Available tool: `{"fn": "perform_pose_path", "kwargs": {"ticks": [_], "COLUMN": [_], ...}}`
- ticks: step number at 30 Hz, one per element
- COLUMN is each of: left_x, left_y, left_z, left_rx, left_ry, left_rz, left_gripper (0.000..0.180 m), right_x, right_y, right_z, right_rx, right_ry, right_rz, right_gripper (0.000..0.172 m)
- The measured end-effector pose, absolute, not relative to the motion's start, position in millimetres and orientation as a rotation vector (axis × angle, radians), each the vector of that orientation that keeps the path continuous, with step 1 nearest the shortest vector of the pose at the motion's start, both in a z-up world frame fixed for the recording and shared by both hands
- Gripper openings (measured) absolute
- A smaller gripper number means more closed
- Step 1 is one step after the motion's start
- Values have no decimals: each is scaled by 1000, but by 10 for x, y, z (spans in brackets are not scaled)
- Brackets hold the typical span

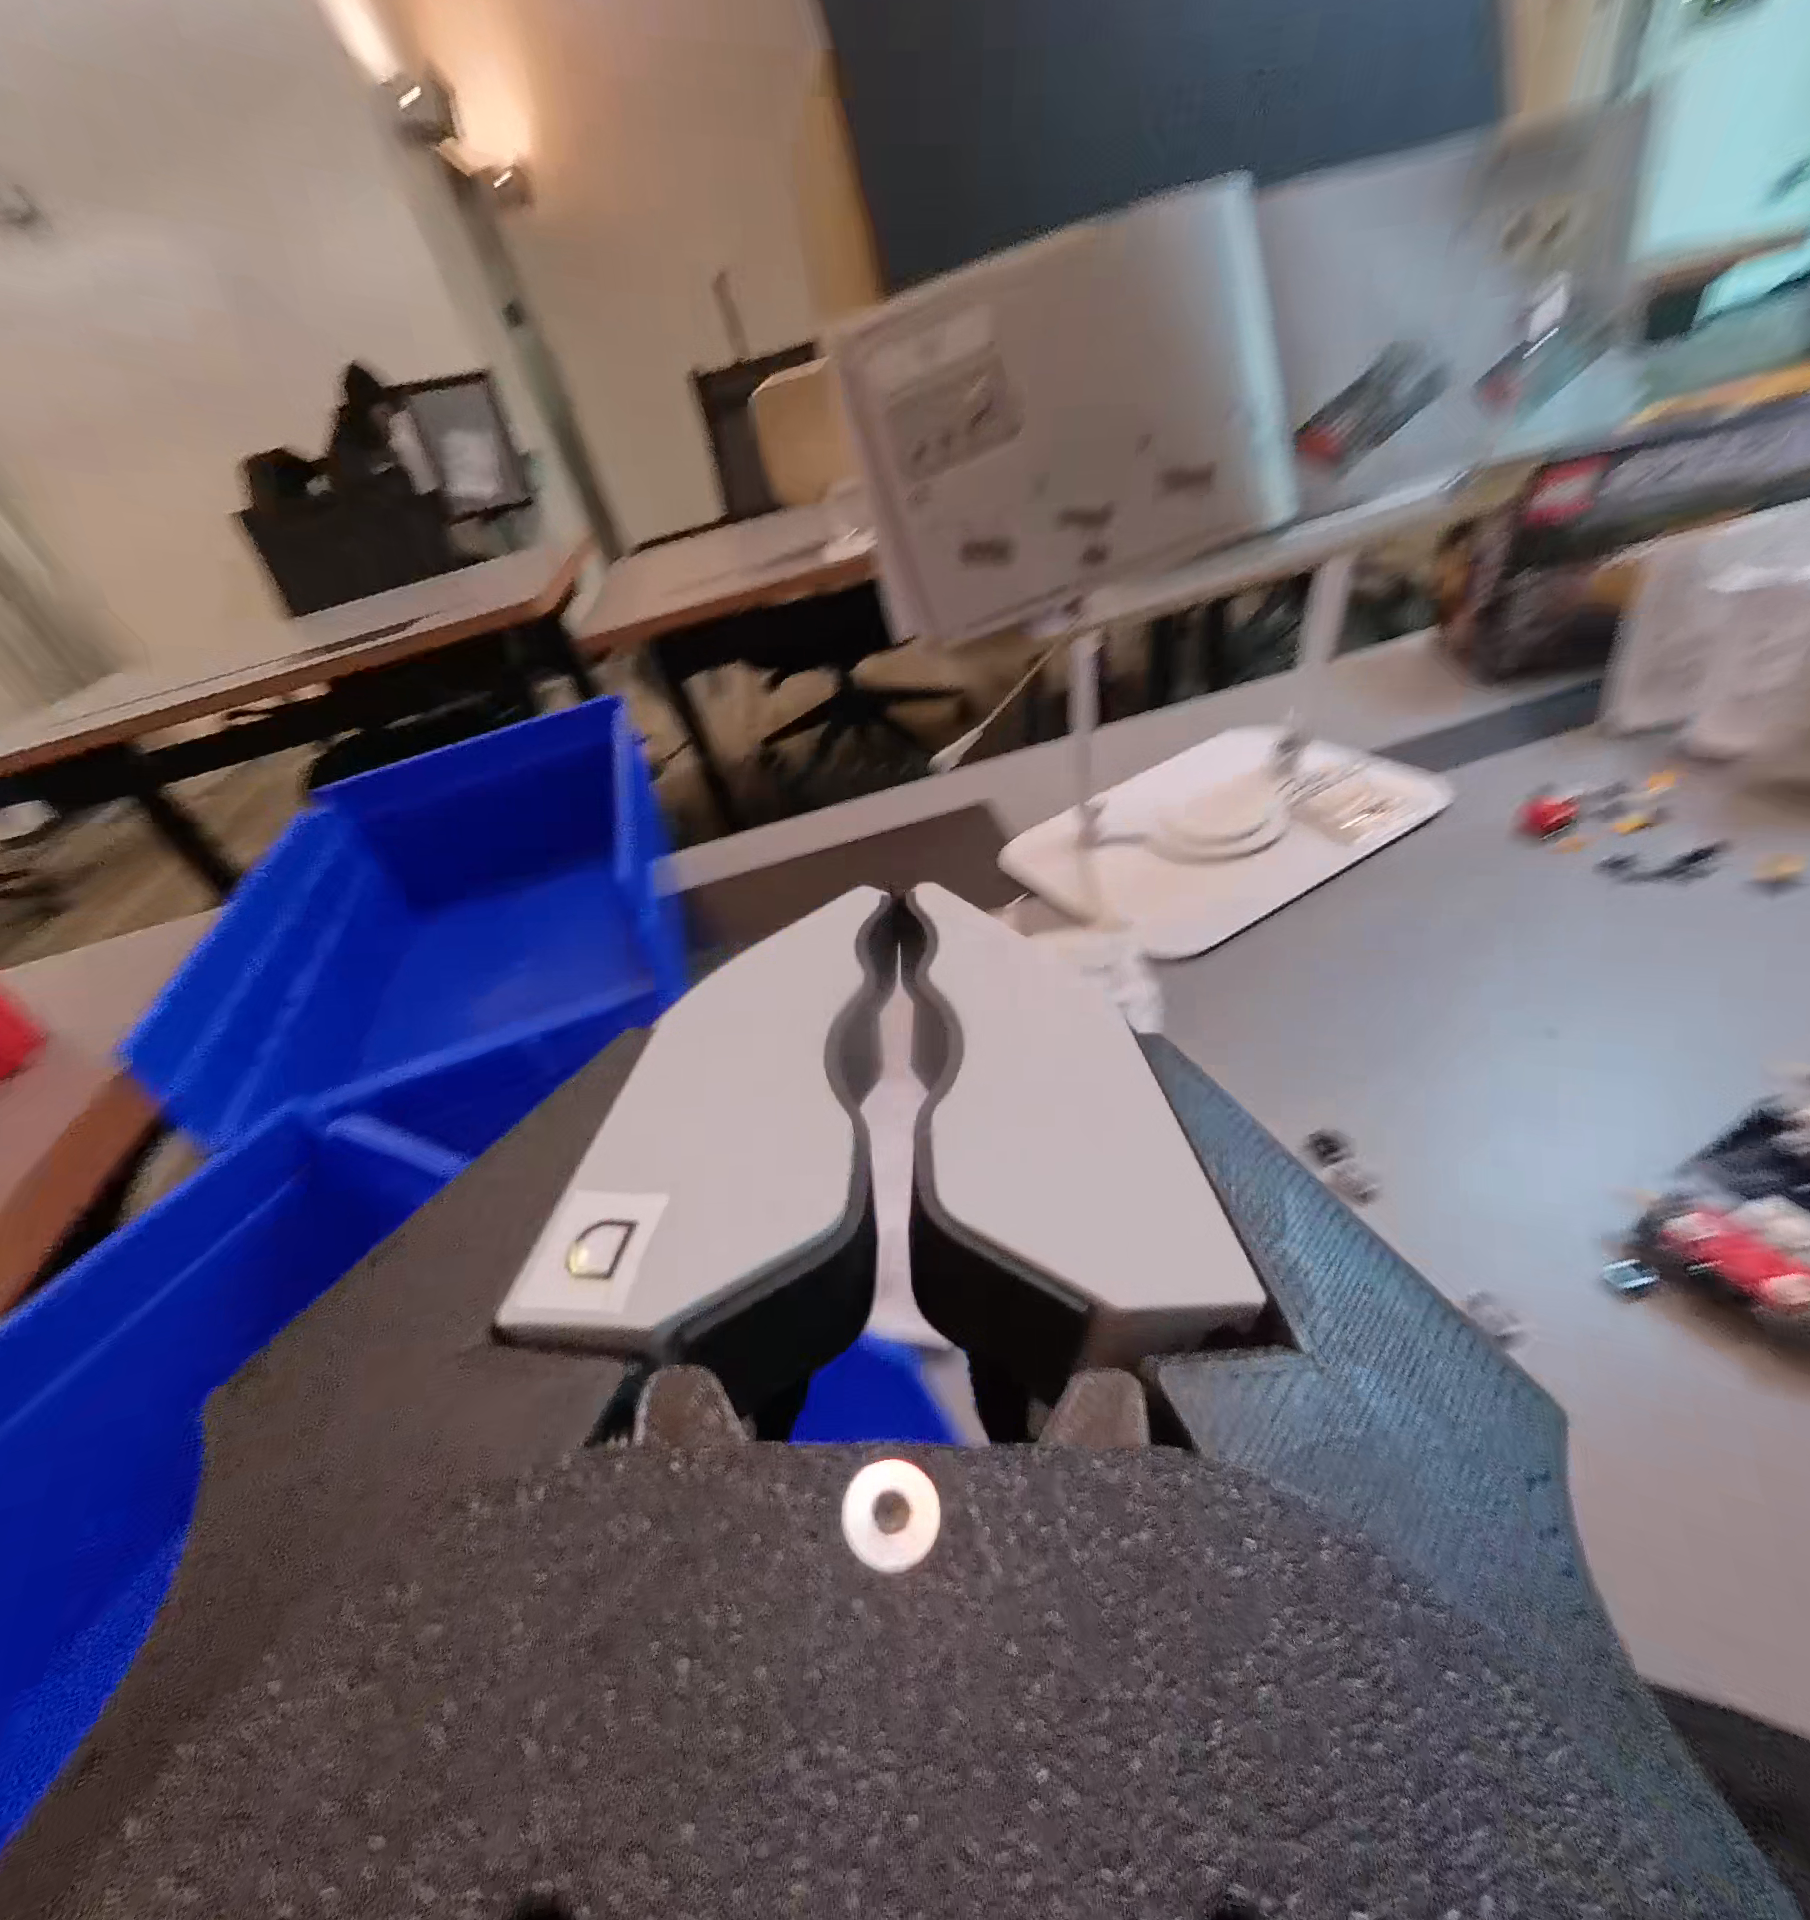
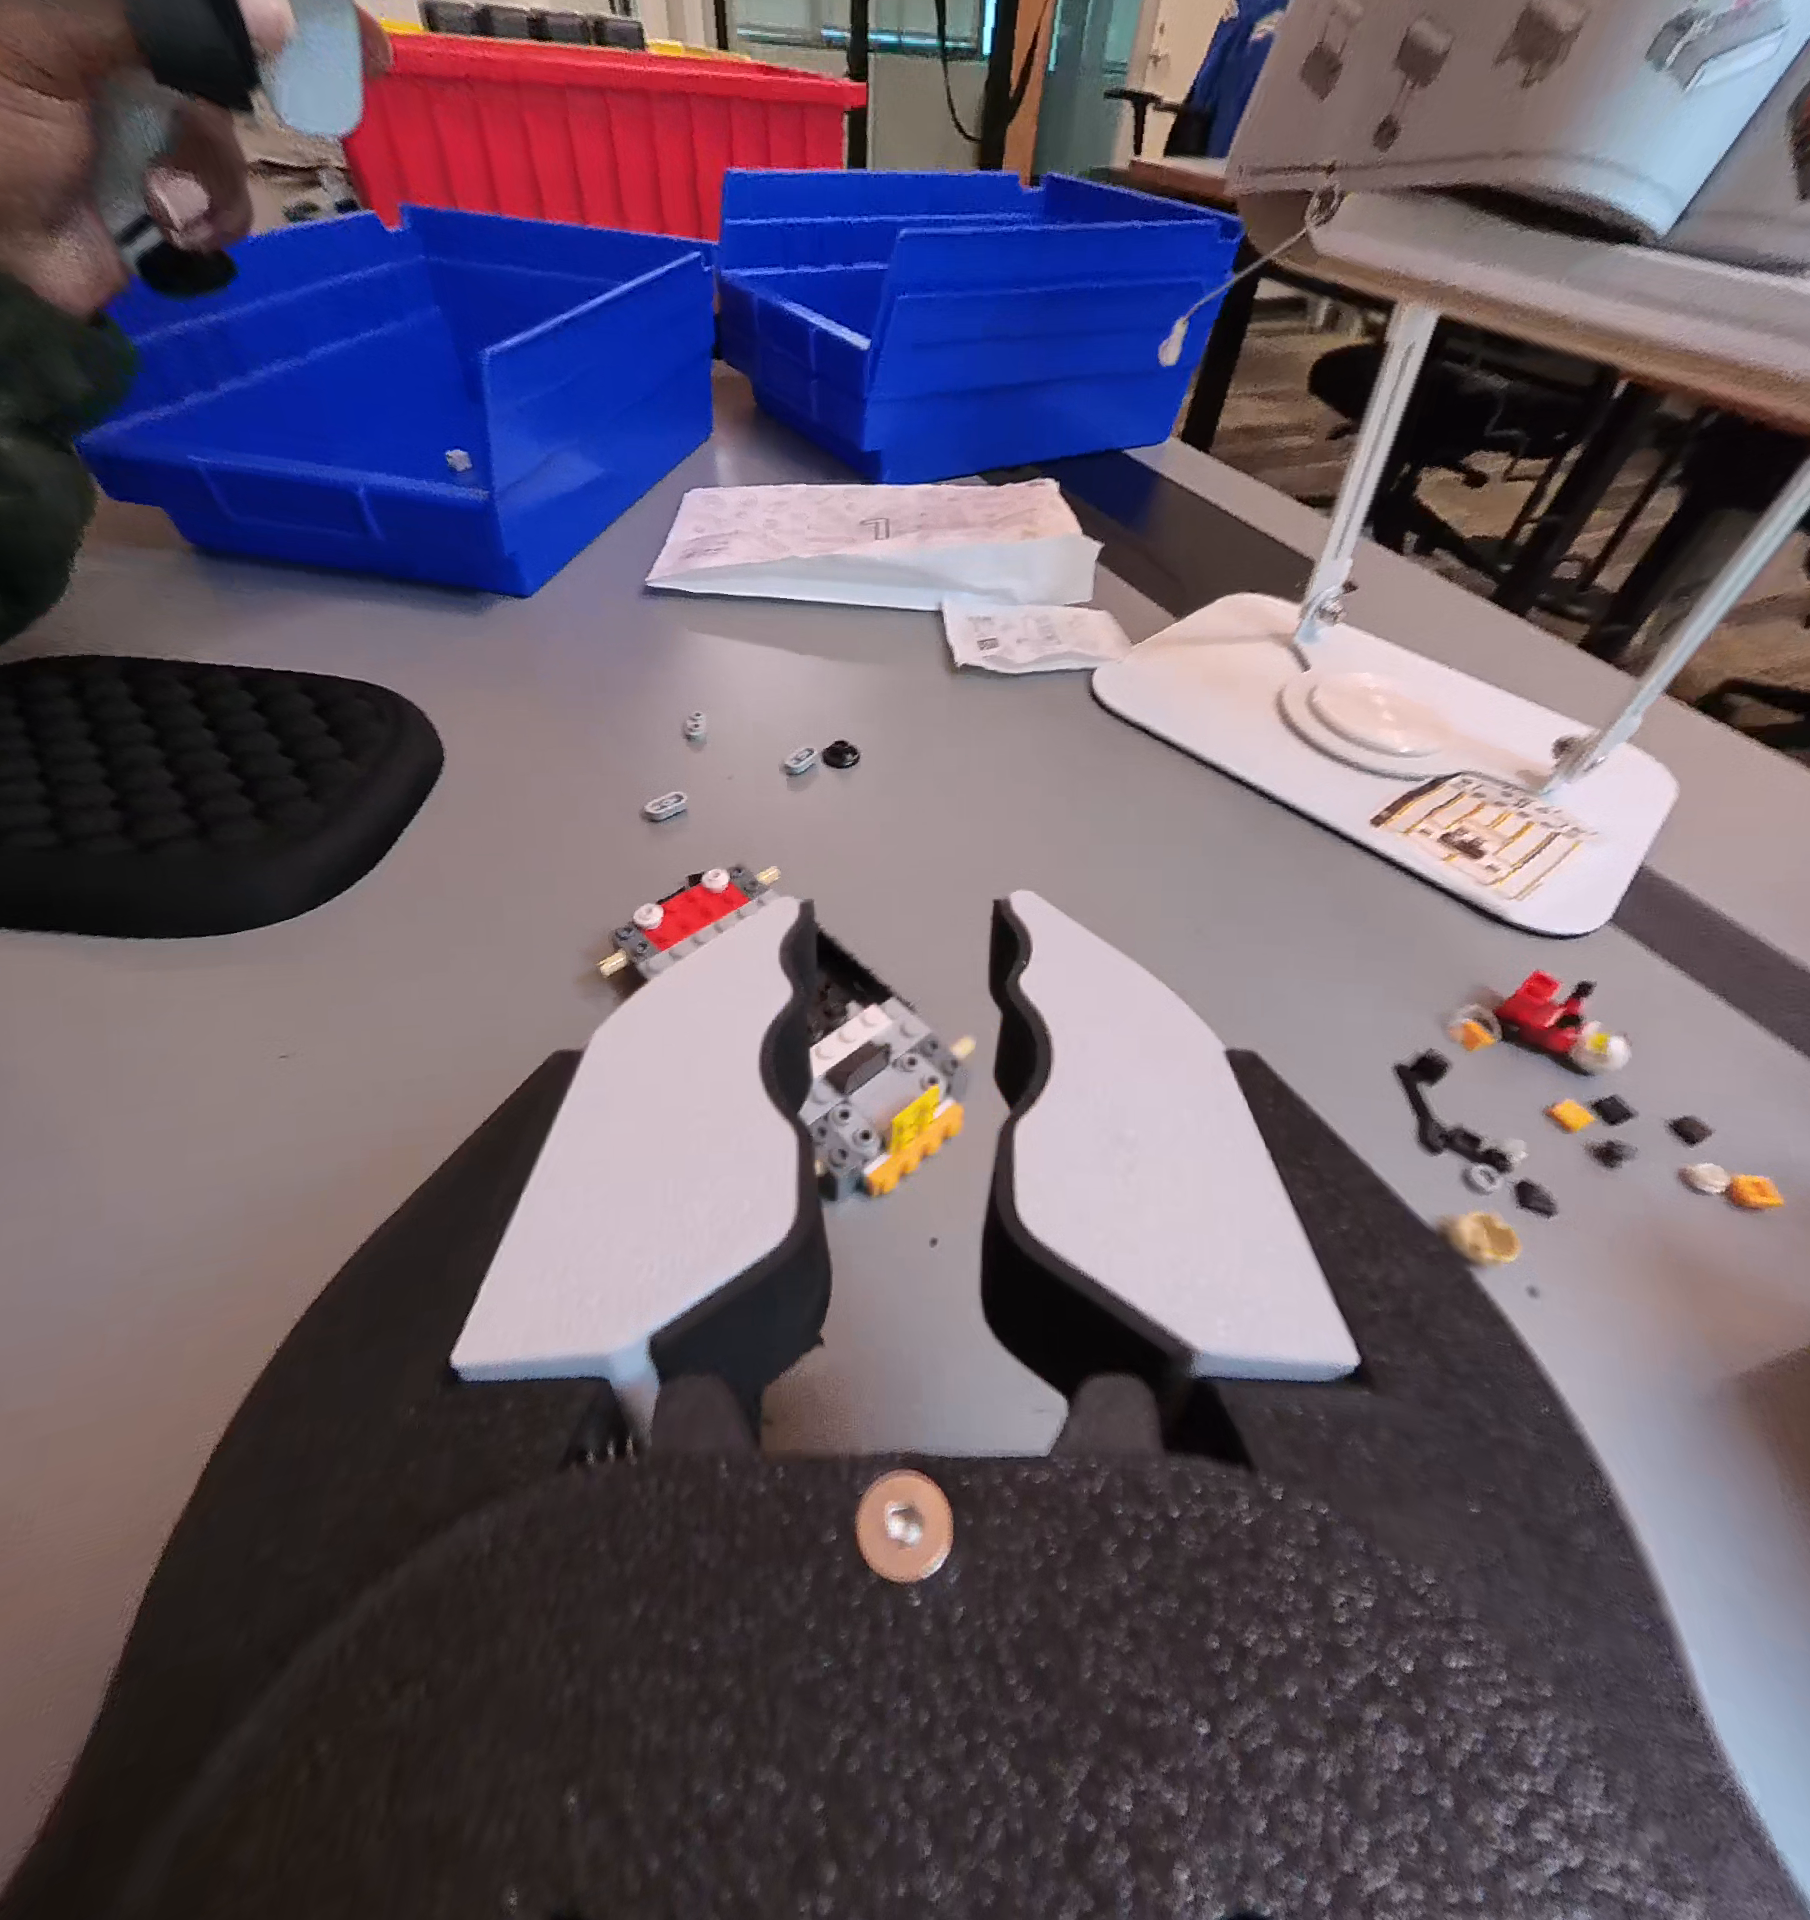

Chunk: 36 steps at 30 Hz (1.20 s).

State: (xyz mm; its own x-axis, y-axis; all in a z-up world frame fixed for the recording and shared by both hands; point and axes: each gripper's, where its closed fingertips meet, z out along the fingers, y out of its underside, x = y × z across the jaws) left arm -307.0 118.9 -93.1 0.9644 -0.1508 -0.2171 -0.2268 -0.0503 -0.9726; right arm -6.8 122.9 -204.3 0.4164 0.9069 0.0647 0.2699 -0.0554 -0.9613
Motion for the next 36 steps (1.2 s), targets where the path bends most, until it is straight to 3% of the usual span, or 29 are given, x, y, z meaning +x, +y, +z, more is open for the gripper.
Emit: {"fn": "perform_pose_path", "kwargs": {"ticks": [5,10,20,30,36], "left_x": [-2416,-2005,-1595,-1458,-1471], "left_y": [1240,1416,1644,1616,1589], "left_z": [-737,-768,-1672,-1878,-1883], "left_rx": [-1488,-1435,-1595,-1670,-1674], "left_ry": [369,420,518,582,590], "left_rz": [-373,-456,-504,-597,-644], "left_gripper": [0,0,0,0,0], "right_x": [-136,-258,-646,-1156,-1333], "right_y": [1478,1828,2751,3691,3889], "right_z": [-1861,-1544,-954,-946,-869], "right_rx": [-1534,-1469,-1380,-1361,-1320], "right_ry": [-1073,-1028,-889,-855,-849], "right_rz": [608,548,394,-8,-159], "right_gripper": [38,43,57,88,79]}}
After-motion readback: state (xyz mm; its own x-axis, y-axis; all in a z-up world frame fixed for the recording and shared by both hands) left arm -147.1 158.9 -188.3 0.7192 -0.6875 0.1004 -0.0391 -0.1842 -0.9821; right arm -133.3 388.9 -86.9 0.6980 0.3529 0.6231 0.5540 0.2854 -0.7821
